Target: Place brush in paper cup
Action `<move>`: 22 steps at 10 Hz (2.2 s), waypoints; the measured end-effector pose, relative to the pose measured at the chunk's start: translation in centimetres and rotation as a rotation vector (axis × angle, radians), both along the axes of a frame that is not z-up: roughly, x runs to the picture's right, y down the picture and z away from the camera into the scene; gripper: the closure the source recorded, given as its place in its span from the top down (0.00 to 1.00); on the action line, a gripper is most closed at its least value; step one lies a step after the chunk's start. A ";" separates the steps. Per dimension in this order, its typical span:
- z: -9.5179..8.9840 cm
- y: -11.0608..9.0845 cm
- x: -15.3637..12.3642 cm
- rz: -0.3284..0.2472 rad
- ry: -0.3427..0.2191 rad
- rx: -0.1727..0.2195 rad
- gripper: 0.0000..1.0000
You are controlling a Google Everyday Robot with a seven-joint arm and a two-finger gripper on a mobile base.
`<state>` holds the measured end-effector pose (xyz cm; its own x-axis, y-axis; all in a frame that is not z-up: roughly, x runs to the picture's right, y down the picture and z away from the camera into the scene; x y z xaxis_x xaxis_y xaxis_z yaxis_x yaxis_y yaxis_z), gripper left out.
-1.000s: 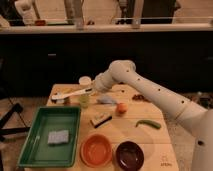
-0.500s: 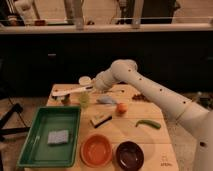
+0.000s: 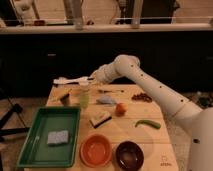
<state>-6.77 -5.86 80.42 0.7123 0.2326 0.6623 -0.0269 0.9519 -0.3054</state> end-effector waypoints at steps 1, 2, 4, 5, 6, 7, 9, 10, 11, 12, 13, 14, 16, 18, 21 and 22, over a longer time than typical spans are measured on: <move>0.8 -0.5 0.0 0.019 -0.007 -0.011 0.00; 1.4 -0.8 0.1 0.032 -0.008 -0.020 0.00; 2.9 -1.7 0.1 0.043 -0.007 -0.044 0.00; 3.5 -2.1 -0.1 0.045 -0.011 -0.056 0.00; 4.3 -2.4 -0.1 0.049 -0.014 -0.071 0.00; 5.2 -2.6 -0.1 0.057 -0.021 -0.086 0.00; 6.7 -2.4 -0.3 0.081 -0.046 -0.110 0.00; 7.3 -2.4 -0.2 0.097 -0.058 -0.119 0.00; 8.1 -2.1 0.0 0.118 -0.072 -0.131 0.00; 8.5 -2.1 0.3 0.133 -0.081 -0.137 0.00; 9.2 -1.9 0.7 0.150 -0.089 -0.147 0.00; 9.6 -1.8 0.9 0.159 -0.093 -0.152 0.00; 10.2 -1.6 1.1 0.171 -0.094 -0.160 0.00; 10.8 -1.3 1.8 0.177 -0.087 -0.169 0.00; 11.4 -0.7 3.1 0.188 -0.069 -0.183 0.00; 11.6 -0.5 3.5 0.191 -0.065 -0.188 0.00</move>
<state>-3.27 -6.36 92.04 0.6008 0.4820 0.6378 -0.1747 0.8577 -0.4836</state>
